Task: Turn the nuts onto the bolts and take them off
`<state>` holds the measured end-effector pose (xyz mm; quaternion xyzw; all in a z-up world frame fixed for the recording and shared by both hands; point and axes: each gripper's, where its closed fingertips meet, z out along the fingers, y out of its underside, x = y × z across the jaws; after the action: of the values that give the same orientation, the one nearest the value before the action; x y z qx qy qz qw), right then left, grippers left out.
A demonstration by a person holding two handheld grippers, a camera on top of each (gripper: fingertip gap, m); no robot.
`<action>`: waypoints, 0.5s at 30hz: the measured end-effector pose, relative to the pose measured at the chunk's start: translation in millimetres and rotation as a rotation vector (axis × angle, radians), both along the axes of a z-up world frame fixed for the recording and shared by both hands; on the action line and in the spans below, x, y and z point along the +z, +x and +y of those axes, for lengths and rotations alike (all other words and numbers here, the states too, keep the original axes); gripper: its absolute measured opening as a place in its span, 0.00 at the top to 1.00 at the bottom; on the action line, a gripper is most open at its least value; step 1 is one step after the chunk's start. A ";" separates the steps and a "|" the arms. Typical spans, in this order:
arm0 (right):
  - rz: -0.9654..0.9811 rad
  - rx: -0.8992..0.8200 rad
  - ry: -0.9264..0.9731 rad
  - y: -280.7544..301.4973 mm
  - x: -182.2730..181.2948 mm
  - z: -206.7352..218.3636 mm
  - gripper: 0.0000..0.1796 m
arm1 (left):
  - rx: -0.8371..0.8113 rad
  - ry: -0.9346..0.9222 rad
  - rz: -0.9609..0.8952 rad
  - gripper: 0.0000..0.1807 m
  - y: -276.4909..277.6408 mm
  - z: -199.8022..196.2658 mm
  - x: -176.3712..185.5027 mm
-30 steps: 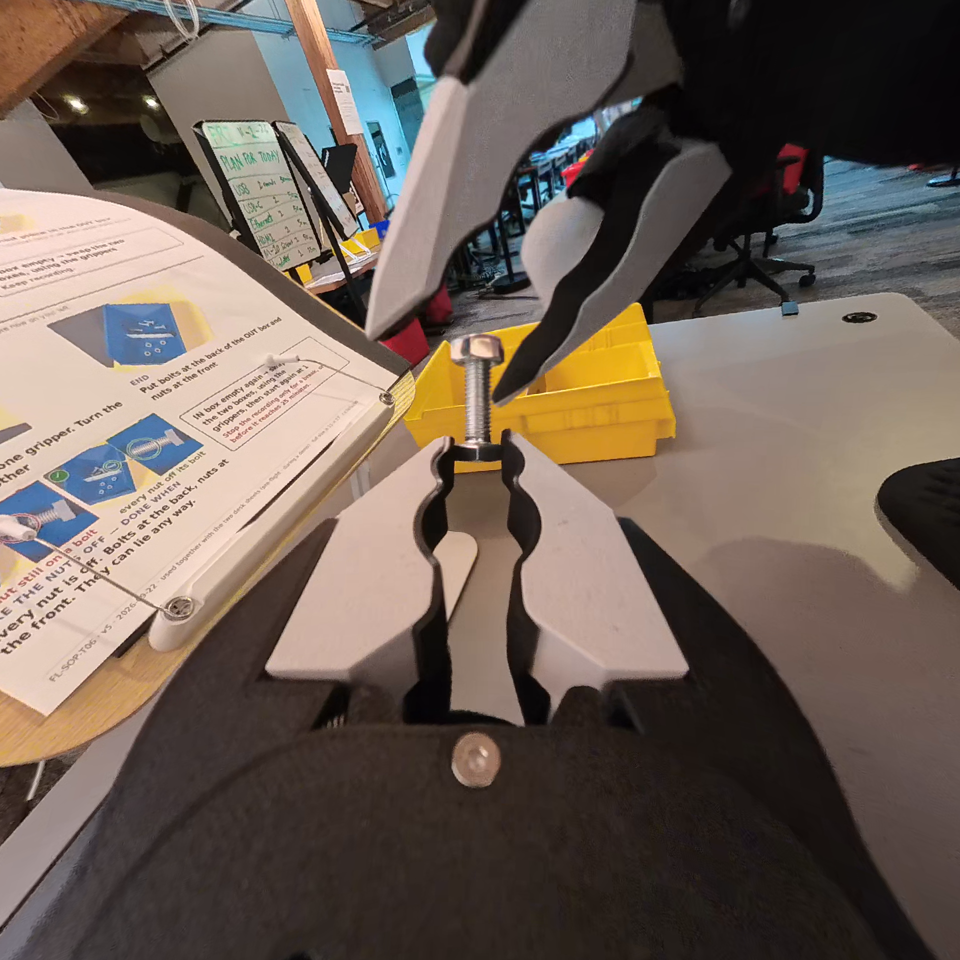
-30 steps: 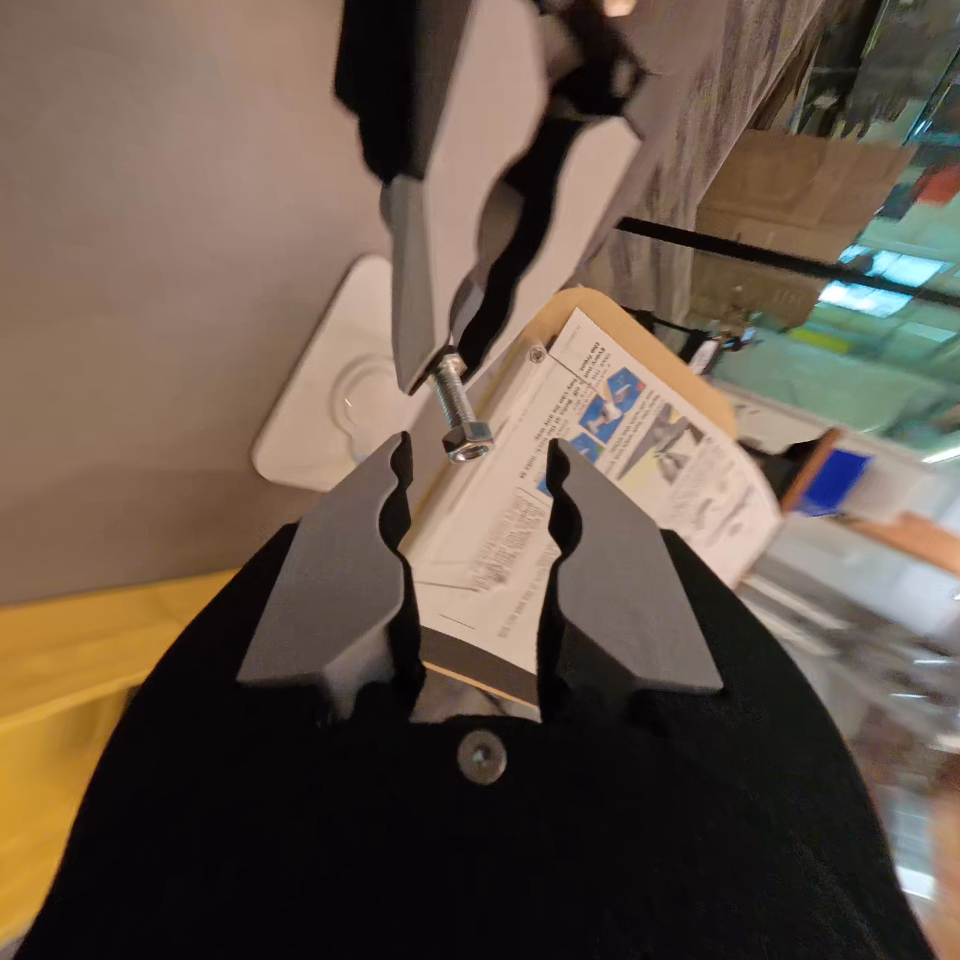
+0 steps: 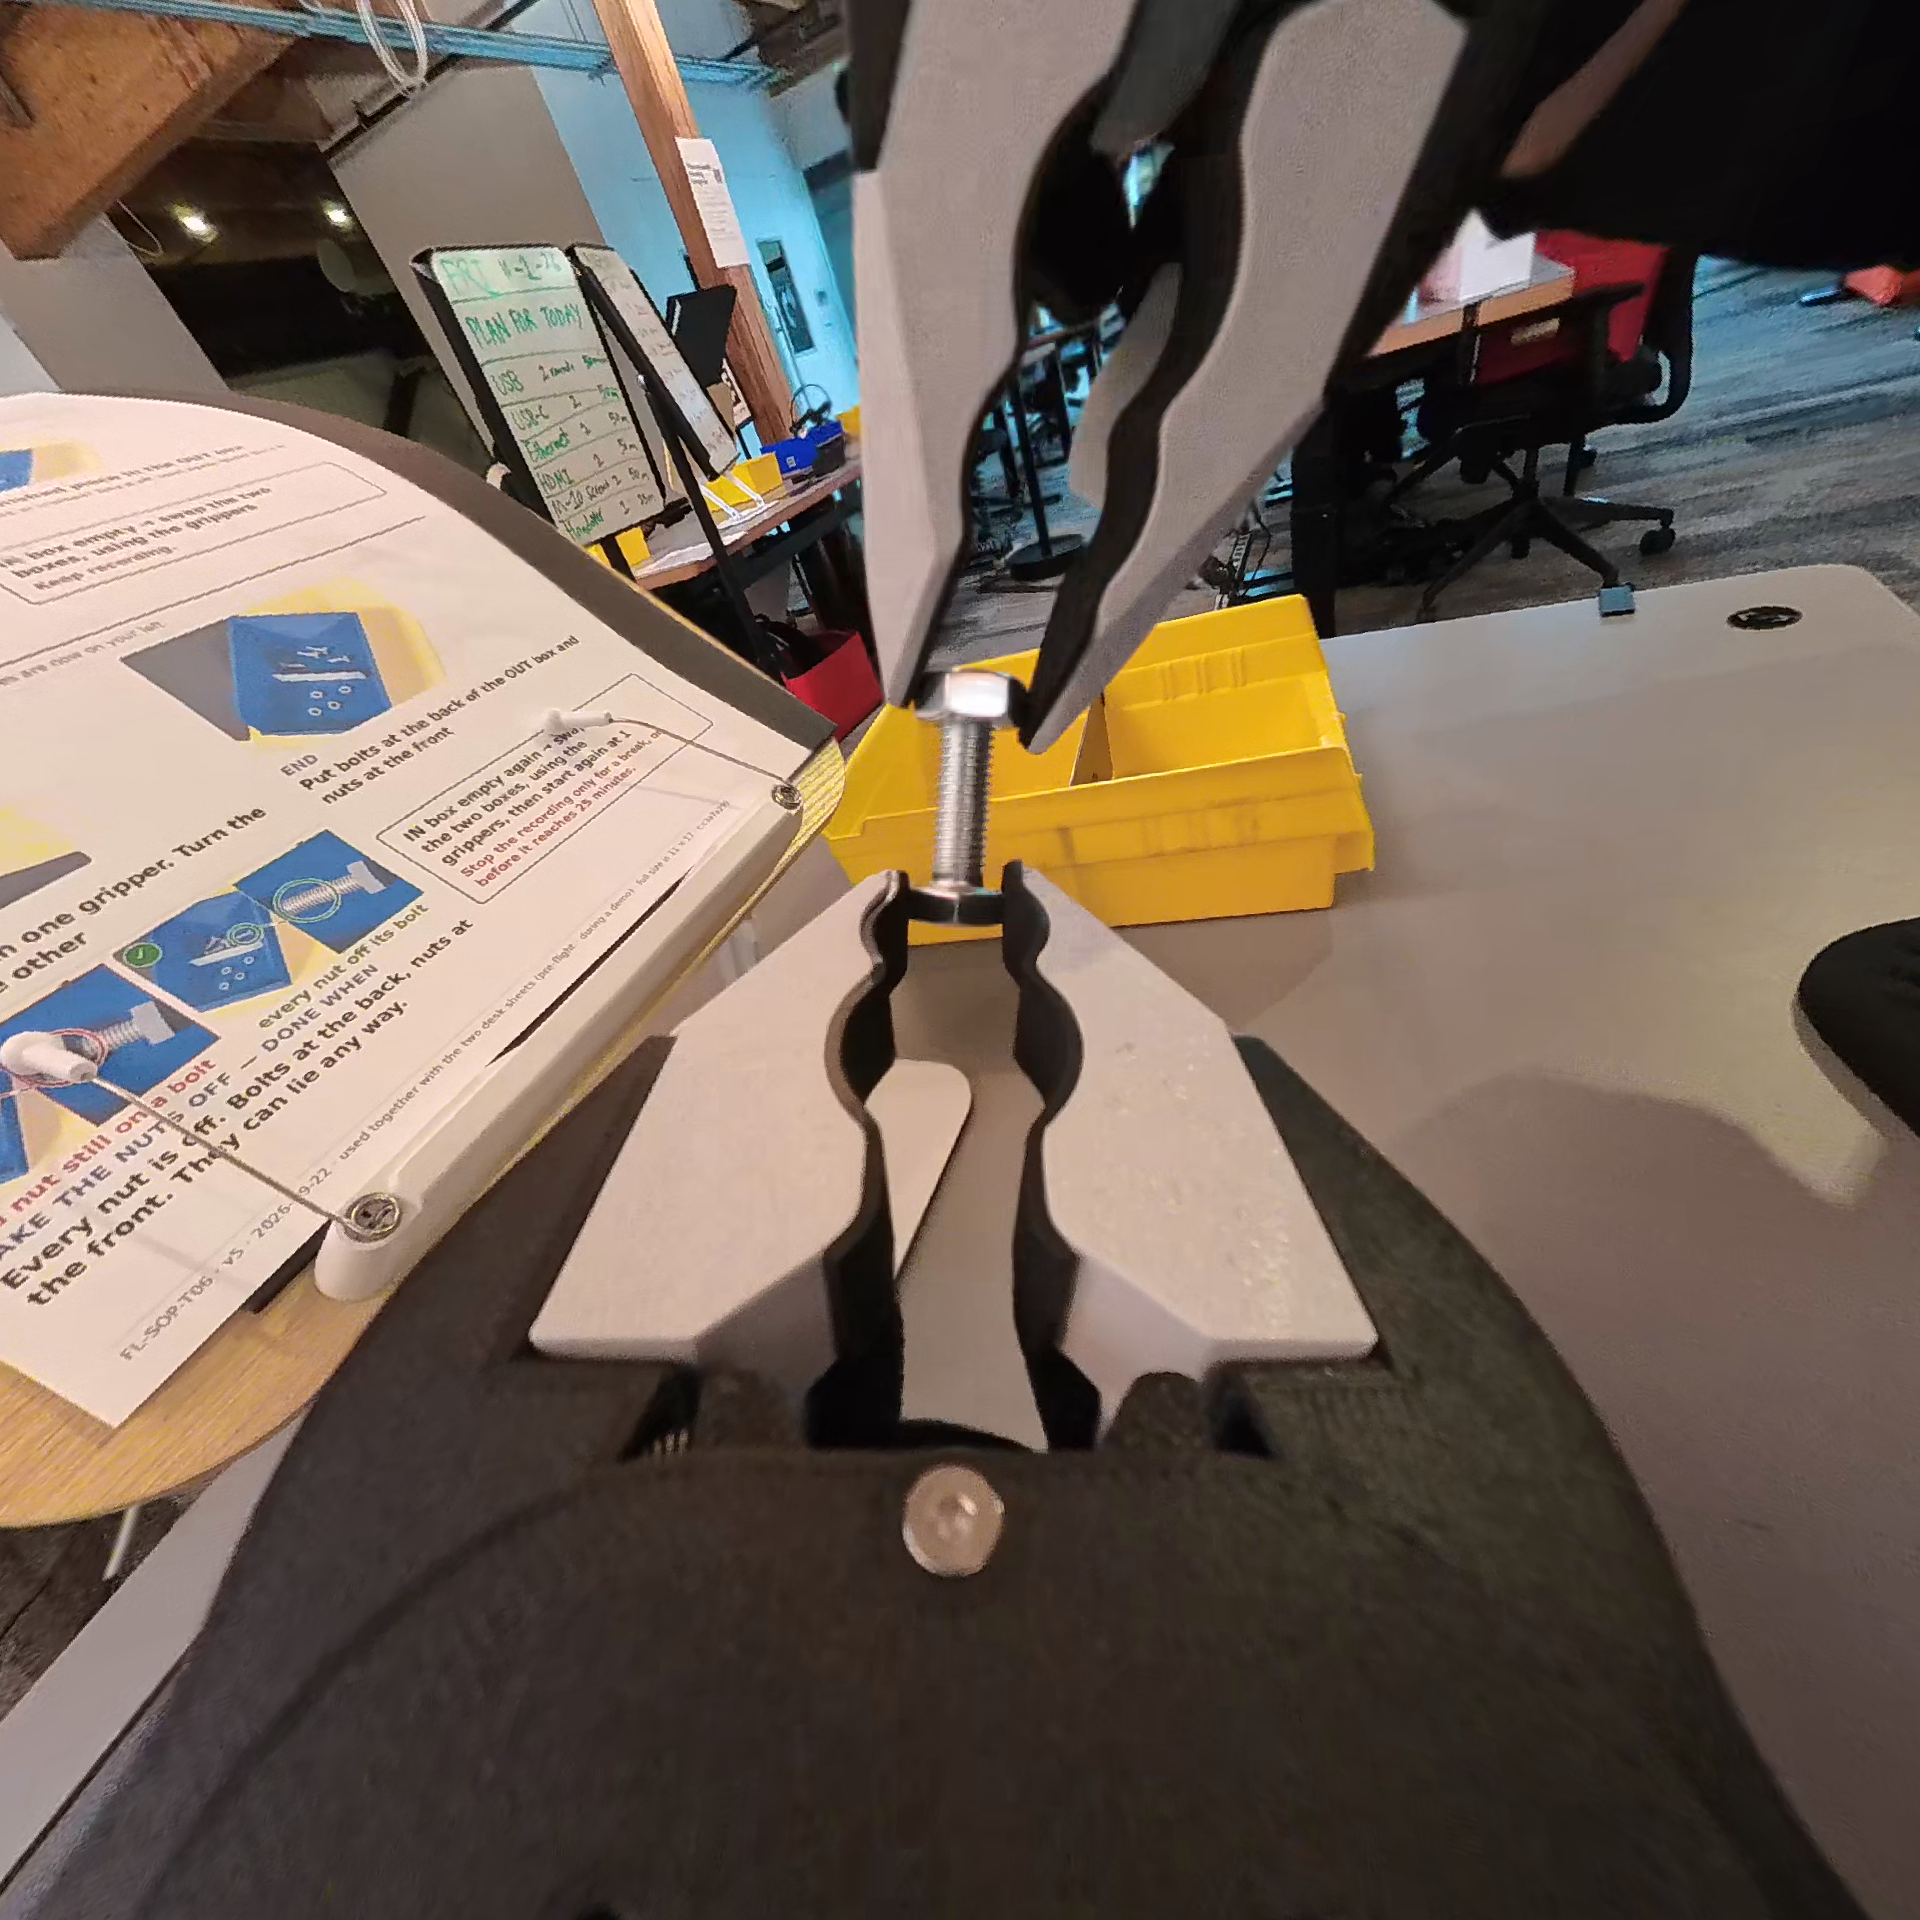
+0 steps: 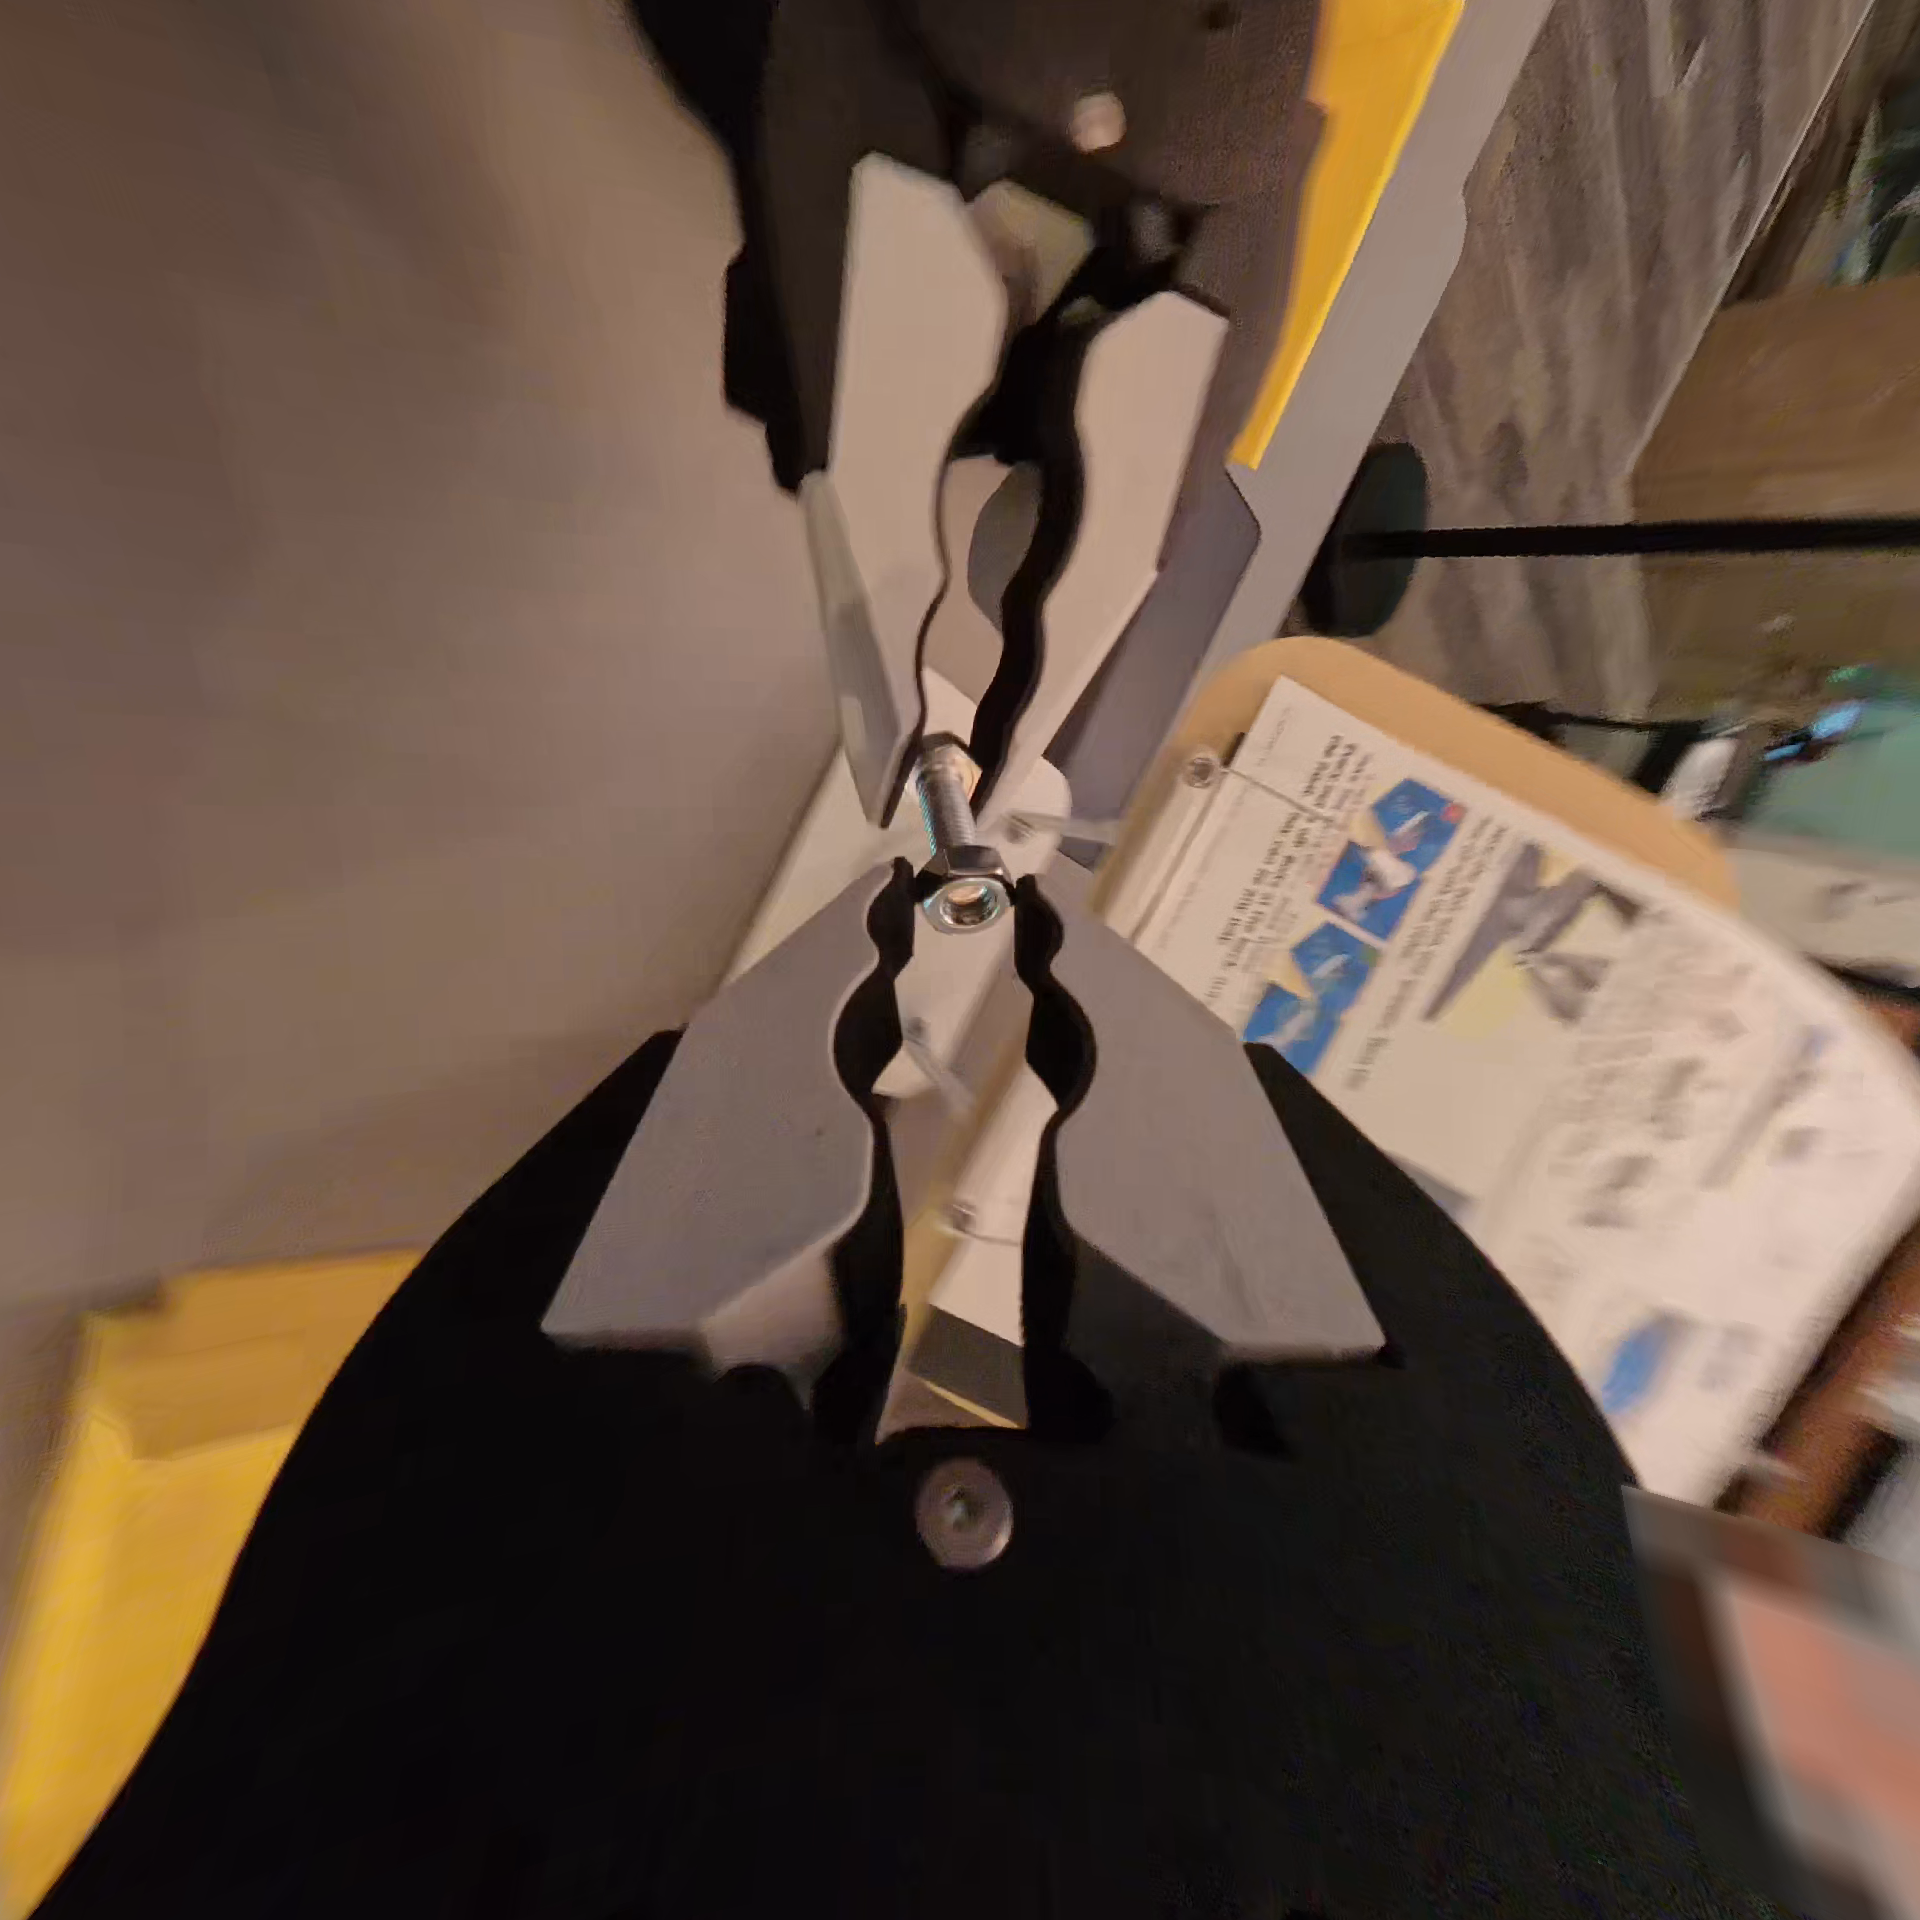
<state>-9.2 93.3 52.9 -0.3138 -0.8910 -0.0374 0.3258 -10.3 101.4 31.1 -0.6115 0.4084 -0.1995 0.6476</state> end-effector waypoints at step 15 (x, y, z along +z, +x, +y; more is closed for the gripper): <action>-0.009 0.054 0.352 -4.6 14.0 4.0 0.83 | -0.016 -0.001 -0.040 0.91 -3.1 -2.5 6.5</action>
<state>-13.8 97.3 66.9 -0.2276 -0.8804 -0.1853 0.3724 -13.4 98.9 37.6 -0.6042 0.4001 -0.2173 0.6539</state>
